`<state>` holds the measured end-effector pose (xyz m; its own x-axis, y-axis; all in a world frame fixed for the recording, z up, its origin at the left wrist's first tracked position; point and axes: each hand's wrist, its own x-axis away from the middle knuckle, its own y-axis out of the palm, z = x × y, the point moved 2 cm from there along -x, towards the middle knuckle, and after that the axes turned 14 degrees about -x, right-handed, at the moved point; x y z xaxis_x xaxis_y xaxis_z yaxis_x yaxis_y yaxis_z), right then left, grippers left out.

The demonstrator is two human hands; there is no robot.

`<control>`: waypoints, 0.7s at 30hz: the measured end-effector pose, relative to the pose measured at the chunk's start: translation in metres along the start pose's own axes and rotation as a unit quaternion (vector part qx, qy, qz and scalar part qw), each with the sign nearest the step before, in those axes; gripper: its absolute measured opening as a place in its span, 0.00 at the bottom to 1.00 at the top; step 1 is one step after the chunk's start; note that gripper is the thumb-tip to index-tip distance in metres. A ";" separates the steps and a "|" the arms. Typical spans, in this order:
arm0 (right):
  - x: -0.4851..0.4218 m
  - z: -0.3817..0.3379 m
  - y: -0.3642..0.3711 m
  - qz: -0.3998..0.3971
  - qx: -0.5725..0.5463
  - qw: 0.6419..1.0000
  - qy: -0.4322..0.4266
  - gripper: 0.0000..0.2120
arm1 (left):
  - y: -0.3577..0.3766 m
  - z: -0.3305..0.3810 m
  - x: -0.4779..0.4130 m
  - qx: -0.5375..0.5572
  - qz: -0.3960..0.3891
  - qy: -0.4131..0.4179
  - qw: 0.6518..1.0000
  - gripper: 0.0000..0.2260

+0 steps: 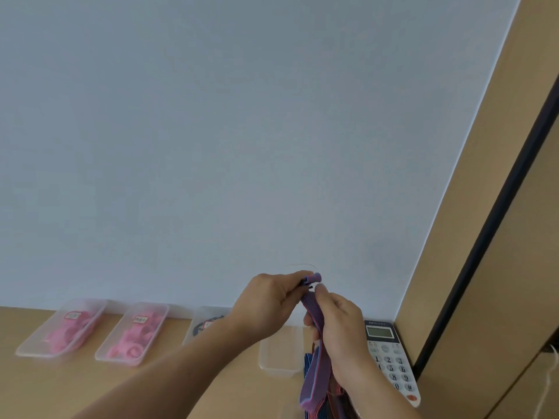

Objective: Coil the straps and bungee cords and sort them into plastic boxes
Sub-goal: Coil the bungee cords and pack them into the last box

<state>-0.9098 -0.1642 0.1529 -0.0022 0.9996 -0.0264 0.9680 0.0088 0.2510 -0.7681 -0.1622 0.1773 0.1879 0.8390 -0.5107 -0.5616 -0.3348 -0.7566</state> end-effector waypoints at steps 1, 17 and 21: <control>-0.001 -0.002 0.000 0.000 -0.012 1.000 0.005 0.22 | -0.001 -0.001 0.001 -0.060 0.007 0.031 0.998 0.11; 0.002 -0.001 -0.006 -0.075 -0.101 0.992 -0.019 0.09 | 0.007 -0.003 -0.004 0.423 -0.089 -0.200 0.879 0.14; 0.006 0.010 -0.007 -0.095 -0.099 0.990 -0.018 0.06 | 0.008 0.007 0.002 0.428 -0.125 -0.207 0.871 0.17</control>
<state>-0.9140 -0.1584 0.1415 -0.1668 0.9780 -0.1254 0.8826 0.2048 0.4232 -0.7781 -0.1601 0.1730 0.1838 0.9818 -0.0480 -0.9729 0.1748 -0.1513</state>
